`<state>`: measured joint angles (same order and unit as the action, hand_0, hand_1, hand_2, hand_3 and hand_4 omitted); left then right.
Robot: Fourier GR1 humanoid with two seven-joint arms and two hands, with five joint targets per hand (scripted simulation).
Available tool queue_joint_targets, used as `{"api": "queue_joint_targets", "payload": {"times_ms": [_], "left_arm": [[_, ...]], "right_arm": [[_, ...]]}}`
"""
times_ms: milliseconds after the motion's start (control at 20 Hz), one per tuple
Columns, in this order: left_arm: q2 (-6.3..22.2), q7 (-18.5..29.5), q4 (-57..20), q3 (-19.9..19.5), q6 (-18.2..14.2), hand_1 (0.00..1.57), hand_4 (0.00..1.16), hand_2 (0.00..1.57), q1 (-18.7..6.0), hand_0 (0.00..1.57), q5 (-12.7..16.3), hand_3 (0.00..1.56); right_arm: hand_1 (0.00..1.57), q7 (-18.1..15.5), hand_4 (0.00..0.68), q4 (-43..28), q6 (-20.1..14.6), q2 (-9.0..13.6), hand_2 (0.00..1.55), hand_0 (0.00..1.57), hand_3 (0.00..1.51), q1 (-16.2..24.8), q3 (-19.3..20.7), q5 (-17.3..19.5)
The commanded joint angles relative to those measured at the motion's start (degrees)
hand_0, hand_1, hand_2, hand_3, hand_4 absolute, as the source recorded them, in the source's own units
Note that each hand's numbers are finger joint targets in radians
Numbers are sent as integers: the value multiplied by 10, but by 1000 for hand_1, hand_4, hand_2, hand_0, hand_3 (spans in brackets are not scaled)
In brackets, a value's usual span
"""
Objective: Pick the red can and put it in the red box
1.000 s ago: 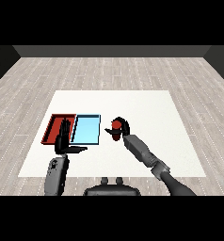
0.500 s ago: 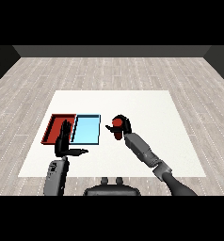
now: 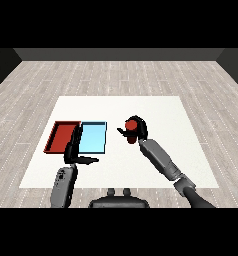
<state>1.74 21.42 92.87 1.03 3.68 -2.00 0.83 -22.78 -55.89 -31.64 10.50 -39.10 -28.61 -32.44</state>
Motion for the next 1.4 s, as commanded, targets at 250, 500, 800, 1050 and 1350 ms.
{"api": "queue_joint_targets", "payload": {"times_ms": [250, 500, 800, 1050, 1350], "left_arm": [[-17, -60, 39, 45, 2, 0, 0, 0, -21, 0, 13, 0], [-17, -107, 20, 97, -10, 0, 0, 0, -56, 0, 8, 0], [-17, -122, 21, 179, -61, 0, 0, 0, -52, 0, 0, 0], [-17, -115, -14, 180, -52, 0, 0, 0, -80, 0, 18, 0], [-17, -142, -44, 238, -115, 0, 0, 0, -113, 0, 45, 0]], "right_arm": [[1561, 73, 602, -231, -75, 33, 1460, 1561, 1408, 74, -8, 77], [1557, 83, 598, -300, -81, 29, 1457, 1557, 1409, 109, -15, 108], [1571, 132, 653, -337, -62, 33, 1472, 1571, 1417, 102, 14, 155], [1571, 144, 633, -373, -57, -1, 1481, 1571, 1424, 120, 23, 195], [1571, 124, 657, -332, -22, -38, 1481, 1571, 1424, 121, 44, 239]]}}
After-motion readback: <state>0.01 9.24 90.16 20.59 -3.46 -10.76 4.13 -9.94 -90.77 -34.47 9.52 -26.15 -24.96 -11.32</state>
